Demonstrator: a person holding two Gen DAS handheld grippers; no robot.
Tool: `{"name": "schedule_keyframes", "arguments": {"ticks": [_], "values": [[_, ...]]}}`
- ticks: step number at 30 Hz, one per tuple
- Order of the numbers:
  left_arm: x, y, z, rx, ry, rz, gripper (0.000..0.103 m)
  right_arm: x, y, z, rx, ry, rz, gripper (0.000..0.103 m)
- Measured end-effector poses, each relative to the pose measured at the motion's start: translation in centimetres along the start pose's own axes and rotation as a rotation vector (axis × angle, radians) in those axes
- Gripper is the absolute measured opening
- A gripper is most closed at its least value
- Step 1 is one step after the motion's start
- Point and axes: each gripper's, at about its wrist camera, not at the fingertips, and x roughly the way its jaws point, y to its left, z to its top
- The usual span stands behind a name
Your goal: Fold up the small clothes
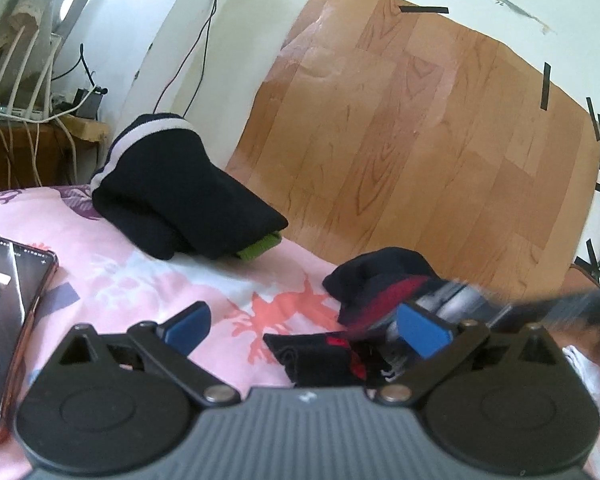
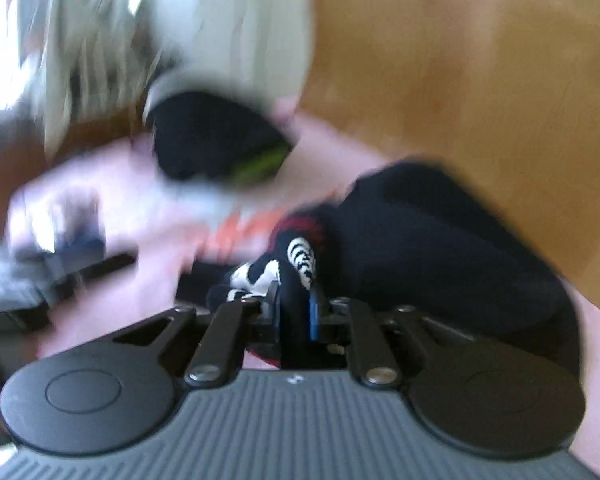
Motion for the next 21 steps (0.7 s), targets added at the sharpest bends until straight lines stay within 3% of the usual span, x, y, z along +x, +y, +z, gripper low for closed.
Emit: {"name": "schedule_keyframes", "arguments": {"ticks": [2,6,9,13,15,17,19,21], "values": [[0.1,-0.1,0.1,0.003,0.006,-0.001,0.103,-5.3,-2.6,1.1,0.095,-0.111,-0.027,0.015],[0.4,0.1,0.1,-0.005,0.028,-0.006,0.103,-14.6,-7.3,0.9,0.21,-0.265,-0.234,0.015],[0.6,-0.1,0.2,0.011,0.045,-0.001,0.103,-18.6,-9.8,-2.4,0.317,-0.264,-0.411,0.016],[1.5,-2.0,-0.1,0.131,0.124,-0.025,0.103,-20.6,-10.7,-8.5,0.383,-0.155,-0.605,0.02],[1.8,-3.4,-0.3,0.208,0.149,-0.058,0.103,-21.7,-10.2,-11.1,0.383,-0.129,-0.719,0.038],[1.9,-4.8,-0.1,0.257,0.151,-0.088,0.103,-23.5,-10.1,-12.7,0.395,-0.166,-0.809,0.056],[2.0,-6.3,0.1,0.293,0.15,-0.115,0.103,-25.3,-9.1,-13.3,0.413,-0.222,-0.75,0.056],[2.7,-8.2,0.3,0.336,0.173,-0.163,0.103,-25.2,-7.1,-13.2,0.383,-0.216,-0.65,0.058]]}}
